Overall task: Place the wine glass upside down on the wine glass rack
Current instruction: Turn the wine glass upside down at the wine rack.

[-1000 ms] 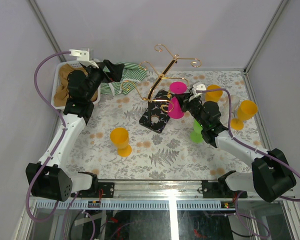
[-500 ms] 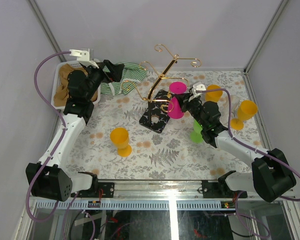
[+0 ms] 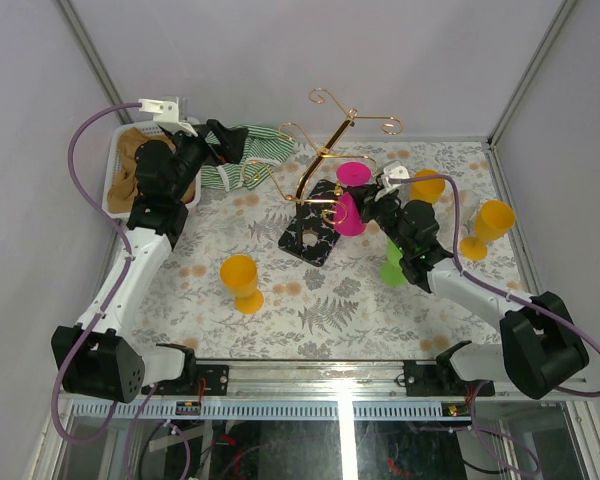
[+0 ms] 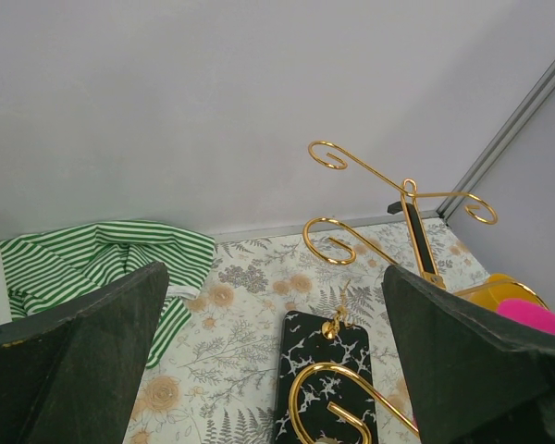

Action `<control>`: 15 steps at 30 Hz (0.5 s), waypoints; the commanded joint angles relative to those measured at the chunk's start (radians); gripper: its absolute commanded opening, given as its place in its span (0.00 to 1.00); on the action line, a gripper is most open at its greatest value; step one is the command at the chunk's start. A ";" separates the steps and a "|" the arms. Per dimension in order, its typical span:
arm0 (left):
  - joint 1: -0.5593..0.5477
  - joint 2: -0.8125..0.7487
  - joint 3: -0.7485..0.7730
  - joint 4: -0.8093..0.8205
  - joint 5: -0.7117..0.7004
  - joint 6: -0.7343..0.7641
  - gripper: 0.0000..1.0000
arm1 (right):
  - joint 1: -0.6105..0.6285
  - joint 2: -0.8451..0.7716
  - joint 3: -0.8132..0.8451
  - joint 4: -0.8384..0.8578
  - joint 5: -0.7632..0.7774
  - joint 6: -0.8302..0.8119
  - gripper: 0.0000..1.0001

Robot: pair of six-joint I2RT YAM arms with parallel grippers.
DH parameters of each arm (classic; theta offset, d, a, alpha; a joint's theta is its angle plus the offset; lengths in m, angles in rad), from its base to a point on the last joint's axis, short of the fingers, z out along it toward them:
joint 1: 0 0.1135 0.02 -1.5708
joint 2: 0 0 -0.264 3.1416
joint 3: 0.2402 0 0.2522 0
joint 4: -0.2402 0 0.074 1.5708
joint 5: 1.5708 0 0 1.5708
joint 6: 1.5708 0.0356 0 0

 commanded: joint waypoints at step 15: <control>0.001 -0.017 0.010 0.036 -0.017 0.037 1.00 | 0.016 0.125 0.132 0.126 0.076 -0.004 0.00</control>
